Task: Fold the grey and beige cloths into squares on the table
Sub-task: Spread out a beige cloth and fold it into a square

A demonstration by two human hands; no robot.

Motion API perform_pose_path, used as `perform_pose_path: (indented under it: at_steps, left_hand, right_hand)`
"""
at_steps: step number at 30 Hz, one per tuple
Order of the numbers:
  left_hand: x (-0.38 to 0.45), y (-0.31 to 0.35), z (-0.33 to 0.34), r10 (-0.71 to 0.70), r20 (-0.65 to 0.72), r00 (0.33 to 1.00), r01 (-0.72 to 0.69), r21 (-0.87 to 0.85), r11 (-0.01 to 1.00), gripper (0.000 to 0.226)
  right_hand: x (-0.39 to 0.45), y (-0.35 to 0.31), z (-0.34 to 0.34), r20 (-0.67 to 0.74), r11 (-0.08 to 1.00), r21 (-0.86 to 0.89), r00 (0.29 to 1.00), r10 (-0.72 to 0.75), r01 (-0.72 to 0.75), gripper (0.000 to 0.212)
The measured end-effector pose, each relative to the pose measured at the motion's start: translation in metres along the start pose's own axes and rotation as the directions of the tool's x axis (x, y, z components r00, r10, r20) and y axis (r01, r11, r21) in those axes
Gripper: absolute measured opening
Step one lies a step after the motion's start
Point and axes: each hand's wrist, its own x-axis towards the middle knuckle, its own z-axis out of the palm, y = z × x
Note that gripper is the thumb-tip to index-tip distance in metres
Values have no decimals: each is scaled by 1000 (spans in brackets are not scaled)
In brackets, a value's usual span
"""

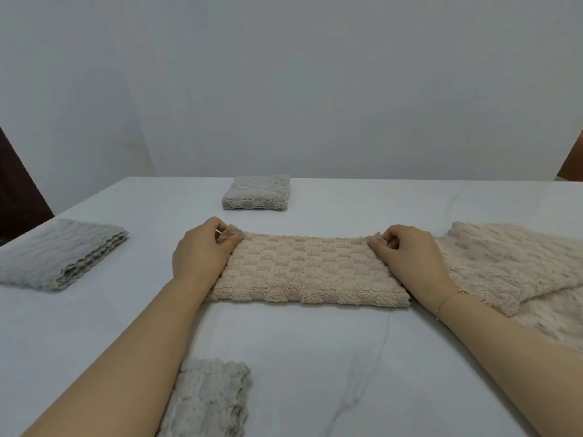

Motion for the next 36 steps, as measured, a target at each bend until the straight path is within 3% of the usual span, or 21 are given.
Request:
perform_pose_path:
  at_steps: [6, 8, 10, 12, 14, 19, 22, 29, 33, 36]
  left_hand:
    - [2, -5, -8, -37, -13, 999, 38, 95, 995, 27]
    - [1, -2, -15, 27, -77, 997, -11, 198, 980, 33]
    - [-5, 13, -17, 164, -130, 978, -126, 262, 957, 30]
    - [-16, 37, -12, 286, -44, 957, -265, 263, 928, 28]
    - [-31, 59, 2, 346, 117, 931, -365, 268, 891, 33]
    - [-55, 63, 25, 158, 557, 815, -371, 293, 881, 58]
    - [-50, 54, 26, 136, 553, 822, -357, 314, 880, 58]
    - [-42, 49, 27, 86, 505, 859, -300, 359, 884, 58]
    - [-35, 44, 23, 88, 503, 860, -304, 366, 880, 58]
    - [-31, 40, 17, 71, 552, 831, -315, 361, 878, 58]
  right_hand:
    - [-2, -3, -1, 21, 1000, 0, 999, 25, -25, 20]
    - [-5, -4, -5, 7, 1000, -7, 1000, -22, 22, 19]
    - [-8, -8, -10, -11, 985, -65, 987, -162, 161, 25]
    - [-14, -20, -14, 41, 952, -114, 958, -283, 286, 30]
    - [-24, -37, -11, 179, 938, -94, 932, -314, 334, 39]
    - [-36, -45, 12, 533, 891, -229, 816, -222, 392, 60]
    - [-32, -37, 10, 574, 907, -269, 810, -120, 325, 66]
    - [-28, -29, 6, 495, 911, -338, 868, -43, 238, 79]
    - [-24, -19, -4, 489, 939, -276, 871, -46, 205, 75]
    - [-22, -15, -8, 464, 951, -206, 878, -115, 233, 62]
